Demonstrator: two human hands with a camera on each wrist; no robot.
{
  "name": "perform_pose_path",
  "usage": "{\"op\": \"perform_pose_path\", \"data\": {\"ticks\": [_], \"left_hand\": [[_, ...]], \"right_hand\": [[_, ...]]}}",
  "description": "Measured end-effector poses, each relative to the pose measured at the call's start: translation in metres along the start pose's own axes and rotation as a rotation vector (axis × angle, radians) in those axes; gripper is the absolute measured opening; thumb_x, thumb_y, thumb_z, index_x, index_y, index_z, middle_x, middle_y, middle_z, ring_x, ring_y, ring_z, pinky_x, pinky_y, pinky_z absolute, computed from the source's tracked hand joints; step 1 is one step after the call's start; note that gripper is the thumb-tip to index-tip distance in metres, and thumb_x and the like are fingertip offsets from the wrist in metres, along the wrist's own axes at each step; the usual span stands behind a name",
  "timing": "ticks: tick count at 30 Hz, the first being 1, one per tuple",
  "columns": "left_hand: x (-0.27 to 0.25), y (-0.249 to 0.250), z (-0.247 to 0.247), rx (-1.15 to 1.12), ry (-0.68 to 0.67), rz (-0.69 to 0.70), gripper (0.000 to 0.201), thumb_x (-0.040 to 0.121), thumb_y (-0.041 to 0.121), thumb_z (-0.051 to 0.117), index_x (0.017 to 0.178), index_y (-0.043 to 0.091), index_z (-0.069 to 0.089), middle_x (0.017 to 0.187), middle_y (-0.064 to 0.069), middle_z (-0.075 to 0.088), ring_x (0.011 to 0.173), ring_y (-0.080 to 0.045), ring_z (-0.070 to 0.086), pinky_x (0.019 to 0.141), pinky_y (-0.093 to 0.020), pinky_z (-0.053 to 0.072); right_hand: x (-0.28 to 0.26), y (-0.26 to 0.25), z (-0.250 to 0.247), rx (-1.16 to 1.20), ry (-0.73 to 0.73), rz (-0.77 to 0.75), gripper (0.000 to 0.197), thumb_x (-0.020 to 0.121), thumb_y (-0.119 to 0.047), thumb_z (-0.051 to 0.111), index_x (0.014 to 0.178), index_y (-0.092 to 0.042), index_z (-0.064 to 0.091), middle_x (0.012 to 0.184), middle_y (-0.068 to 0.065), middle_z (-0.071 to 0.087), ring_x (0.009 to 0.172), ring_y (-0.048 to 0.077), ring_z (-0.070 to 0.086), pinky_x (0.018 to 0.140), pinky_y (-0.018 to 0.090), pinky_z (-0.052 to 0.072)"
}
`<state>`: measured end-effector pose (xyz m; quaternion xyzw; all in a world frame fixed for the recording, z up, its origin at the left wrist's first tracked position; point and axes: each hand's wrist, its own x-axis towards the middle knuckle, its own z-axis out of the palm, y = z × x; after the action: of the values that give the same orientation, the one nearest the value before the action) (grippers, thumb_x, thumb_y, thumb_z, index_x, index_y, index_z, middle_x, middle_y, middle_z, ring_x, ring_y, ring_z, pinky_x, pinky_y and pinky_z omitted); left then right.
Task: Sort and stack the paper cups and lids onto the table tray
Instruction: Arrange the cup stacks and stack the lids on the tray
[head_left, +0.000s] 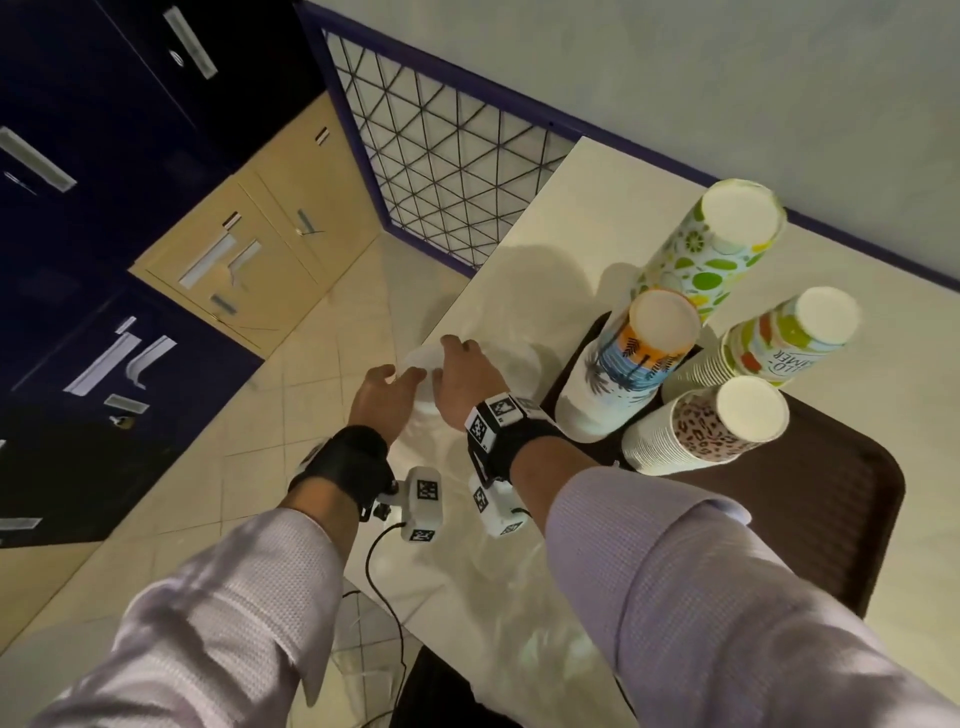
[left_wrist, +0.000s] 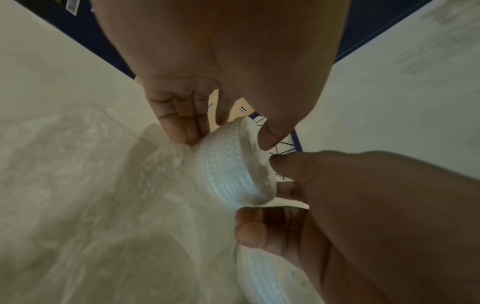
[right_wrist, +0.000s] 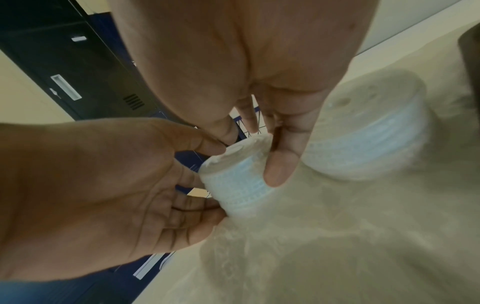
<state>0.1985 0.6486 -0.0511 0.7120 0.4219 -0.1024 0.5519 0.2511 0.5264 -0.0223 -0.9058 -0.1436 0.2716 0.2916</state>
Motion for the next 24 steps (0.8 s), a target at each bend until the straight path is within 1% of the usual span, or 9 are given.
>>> {"op": "perform_pose_path", "data": {"ticks": [3,5,6,7,10,12,16,20,24], "left_hand": [[0.005,0.0,0.0,0.016,0.017,-0.009,0.09,0.071,0.059,0.063,0.147,0.013,0.052,0.135,-0.012,0.063,0.122,-0.034,0.061,0.108,-0.05,0.05],[0.005,0.002,0.0,0.093,-0.03,0.016,0.069,0.074,0.055,0.058,0.125,0.009,0.067,0.111,-0.013,0.069,0.106,-0.036,0.064,0.089,-0.04,0.055],[0.003,0.004,0.001,0.141,-0.051,0.03,0.053,0.079,0.05,0.055,0.111,0.011,0.071,0.094,-0.009,0.068,0.094,-0.034,0.064,0.075,-0.035,0.051],[0.004,0.004,0.001,0.149,-0.046,0.032,0.043,0.081,0.046,0.054,0.1,0.012,0.072,0.082,-0.005,0.065,0.085,-0.031,0.061,0.068,-0.032,0.045],[0.005,0.004,0.001,0.066,-0.009,0.017,0.044,0.078,0.047,0.059,0.087,0.008,0.075,0.073,-0.006,0.064,0.075,-0.027,0.058,0.072,-0.035,0.043],[0.007,0.002,0.002,0.062,-0.012,0.012,0.044,0.083,0.045,0.062,0.087,0.004,0.075,0.074,-0.009,0.065,0.075,-0.028,0.059,0.072,-0.037,0.044],[0.007,0.005,0.002,0.041,-0.025,-0.01,0.047,0.075,0.05,0.063,0.088,0.005,0.072,0.084,-0.01,0.069,0.079,-0.029,0.062,0.073,-0.036,0.047],[0.005,0.008,0.004,0.037,0.008,0.018,0.042,0.09,0.04,0.066,0.11,0.003,0.067,0.103,-0.012,0.069,0.09,-0.03,0.062,0.075,-0.035,0.045],[-0.005,0.013,0.005,0.013,-0.025,0.027,0.072,0.074,0.054,0.064,0.124,0.002,0.06,0.113,-0.013,0.069,0.097,-0.032,0.065,0.072,-0.035,0.045]], "right_hand": [[0.006,-0.004,0.001,-0.028,-0.024,0.051,0.041,0.102,-0.014,0.05,0.14,-0.01,0.037,0.134,0.016,0.045,0.115,0.037,0.06,0.078,0.036,0.043],[0.008,-0.007,0.003,-0.077,-0.04,0.063,0.045,0.099,-0.009,0.054,0.14,-0.01,0.035,0.134,0.016,0.044,0.113,0.037,0.061,0.076,0.035,0.042],[0.009,-0.008,0.004,-0.101,-0.042,0.06,0.047,0.098,-0.007,0.055,0.14,-0.011,0.035,0.134,0.016,0.043,0.112,0.037,0.062,0.075,0.035,0.043],[0.009,-0.009,0.004,-0.112,-0.041,0.057,0.048,0.097,-0.006,0.055,0.14,-0.011,0.034,0.134,0.016,0.043,0.111,0.037,0.063,0.075,0.035,0.043],[0.007,-0.009,0.005,-0.088,-0.036,0.066,0.047,0.097,-0.007,0.055,0.14,-0.013,0.034,0.132,0.016,0.042,0.109,0.038,0.063,0.074,0.036,0.042],[0.006,-0.01,0.005,-0.067,-0.039,0.072,0.048,0.097,-0.006,0.054,0.14,-0.013,0.033,0.131,0.017,0.042,0.108,0.039,0.062,0.074,0.036,0.042],[0.005,-0.01,0.004,-0.06,-0.053,0.066,0.052,0.096,-0.004,0.056,0.141,-0.015,0.032,0.132,0.017,0.039,0.103,0.04,0.063,0.071,0.037,0.042],[0.001,-0.009,0.003,-0.029,-0.042,0.029,0.057,0.095,-0.003,0.058,0.143,-0.018,0.03,0.133,0.017,0.039,0.1,0.039,0.064,0.071,0.038,0.047],[-0.005,-0.007,-0.002,0.025,-0.026,-0.004,0.06,0.097,-0.007,0.056,0.148,-0.019,0.027,0.134,0.016,0.039,0.101,0.037,0.064,0.083,0.043,0.055]]}}
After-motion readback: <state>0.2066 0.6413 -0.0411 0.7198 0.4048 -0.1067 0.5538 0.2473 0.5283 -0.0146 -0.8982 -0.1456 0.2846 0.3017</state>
